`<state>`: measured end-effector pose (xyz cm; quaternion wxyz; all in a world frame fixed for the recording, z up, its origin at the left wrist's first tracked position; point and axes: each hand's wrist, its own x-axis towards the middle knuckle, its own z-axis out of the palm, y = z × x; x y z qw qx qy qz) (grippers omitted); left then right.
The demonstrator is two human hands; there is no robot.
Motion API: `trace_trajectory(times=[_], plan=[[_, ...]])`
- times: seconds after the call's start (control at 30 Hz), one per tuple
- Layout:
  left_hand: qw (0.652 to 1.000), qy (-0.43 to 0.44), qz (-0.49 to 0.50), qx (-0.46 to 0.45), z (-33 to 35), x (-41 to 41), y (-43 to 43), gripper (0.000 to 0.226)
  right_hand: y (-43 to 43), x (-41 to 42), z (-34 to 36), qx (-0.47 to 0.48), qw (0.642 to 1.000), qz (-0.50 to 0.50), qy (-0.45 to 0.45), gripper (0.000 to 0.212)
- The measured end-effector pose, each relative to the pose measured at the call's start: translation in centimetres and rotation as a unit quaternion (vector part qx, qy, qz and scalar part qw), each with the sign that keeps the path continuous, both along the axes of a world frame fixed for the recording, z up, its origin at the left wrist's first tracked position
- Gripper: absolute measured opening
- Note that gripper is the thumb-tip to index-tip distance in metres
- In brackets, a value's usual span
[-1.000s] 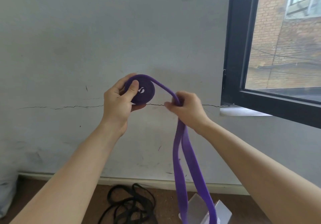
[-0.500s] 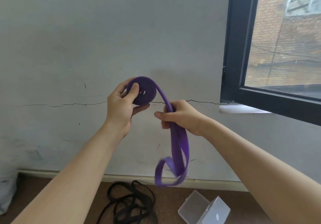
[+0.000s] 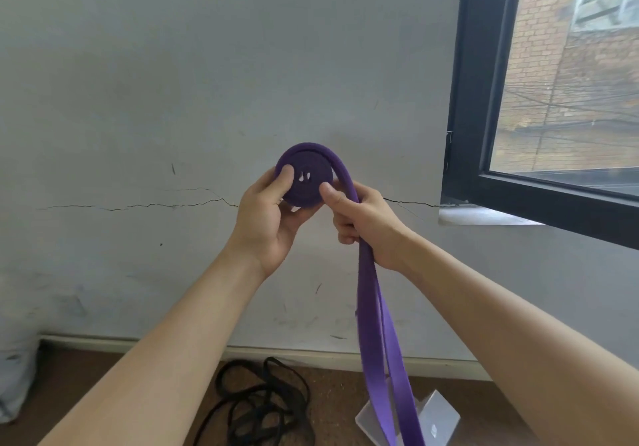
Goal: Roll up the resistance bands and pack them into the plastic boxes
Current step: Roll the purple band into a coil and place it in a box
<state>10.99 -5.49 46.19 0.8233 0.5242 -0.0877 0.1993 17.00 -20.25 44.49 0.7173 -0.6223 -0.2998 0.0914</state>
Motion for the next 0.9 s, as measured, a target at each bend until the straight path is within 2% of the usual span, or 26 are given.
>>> trace_trajectory(times=[0.17,0.27,0.3,0.4,0.47,0.6,0.67,0.73,0.8,0.9], plan=[[0.999,-0.003,0.038,0.035,-0.6,0.4,-0.4,0.023,0.3,-0.5,-0.1,0.002,1.0,0.008,-0.001,0.021],[1.0,0.023,0.003,0.013,-0.6,0.2,-0.6,0.021,-0.1,-0.2,0.1,0.011,1.0,0.018,0.008,0.028],[0.999,0.035,0.004,0.031,-0.5,0.0,-0.5,0.02,-0.3,0.0,0.1,0.008,1.0,0.016,0.005,0.029],[0.979,0.059,0.081,0.18,0.1,-0.3,0.8,0.016,-1.1,0.9,0.2,-0.04,0.998,0.005,-0.045,0.02],[0.955,0.041,0.11,0.274,0.6,-0.5,1.7,0.026,-1.5,1.0,0.4,-0.09,0.993,0.006,-0.082,0.015],[0.92,0.011,0.115,0.374,1.2,-0.9,2.5,0.03,-2.2,1.0,1.2,-0.161,0.979,0.026,-0.119,0.011],[0.918,0.026,0.102,0.382,1.3,-1.1,2.8,0.035,-2.4,1.1,1.5,-0.185,0.973,0.053,-0.124,0.011],[0.931,0.045,0.078,0.354,1.2,-1.1,3.1,0.036,-2.5,1.3,1.5,-0.195,0.971,0.066,-0.125,0.015],[0.945,0.058,0.062,0.316,1.0,-1.1,3.0,0.036,-2.4,1.3,1.5,-0.186,0.973,0.049,-0.125,0.015],[0.963,0.081,0.047,0.254,0.6,-0.9,2.5,0.037,-2.2,1.6,1.0,-0.15,0.982,-0.004,-0.116,0.027]])
